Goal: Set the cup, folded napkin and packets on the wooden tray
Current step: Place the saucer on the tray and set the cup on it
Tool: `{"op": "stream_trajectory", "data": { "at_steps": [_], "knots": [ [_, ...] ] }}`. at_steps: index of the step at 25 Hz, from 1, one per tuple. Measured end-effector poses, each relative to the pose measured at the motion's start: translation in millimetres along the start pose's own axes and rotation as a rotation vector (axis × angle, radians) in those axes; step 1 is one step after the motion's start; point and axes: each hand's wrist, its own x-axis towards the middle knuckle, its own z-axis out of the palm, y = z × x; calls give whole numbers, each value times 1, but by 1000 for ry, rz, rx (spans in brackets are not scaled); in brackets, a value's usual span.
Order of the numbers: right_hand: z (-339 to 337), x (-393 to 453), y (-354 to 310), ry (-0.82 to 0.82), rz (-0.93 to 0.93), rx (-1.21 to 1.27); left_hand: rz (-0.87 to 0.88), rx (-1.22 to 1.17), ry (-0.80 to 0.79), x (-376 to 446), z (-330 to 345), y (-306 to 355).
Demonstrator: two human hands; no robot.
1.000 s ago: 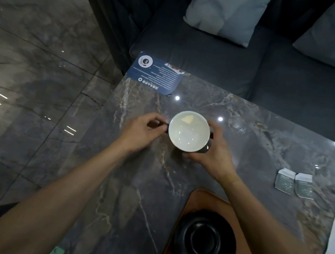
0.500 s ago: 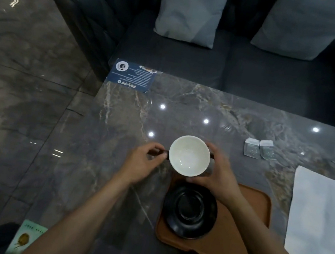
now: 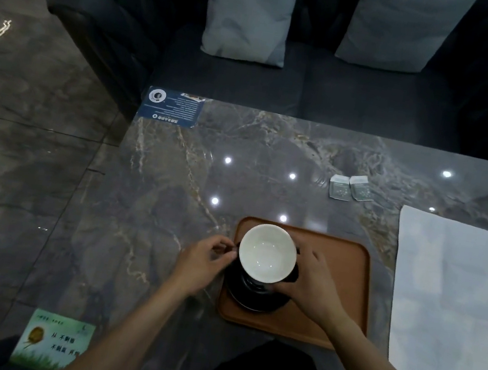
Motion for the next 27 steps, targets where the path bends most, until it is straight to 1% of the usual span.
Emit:
{"op": "stream_trajectory", "data": {
  "at_steps": [5,9,18,23,27],
  "knots": [
    [15,-15,10,-20,44,-20,-51,6,-54,-9,9,-7],
    [24,-20,13,-18,84,-13,-71,42,-36,-10,12,-9],
    [32,-25,14,3,86,-32,-98,148,-3,-13,6,-1],
    [34,-26,15,-11,102,-25,-115,68,-17,-13,5,-4],
    [34,-26,15,-16,109,-20,-179,-21,16,-12,7,-6]
  ]
}}
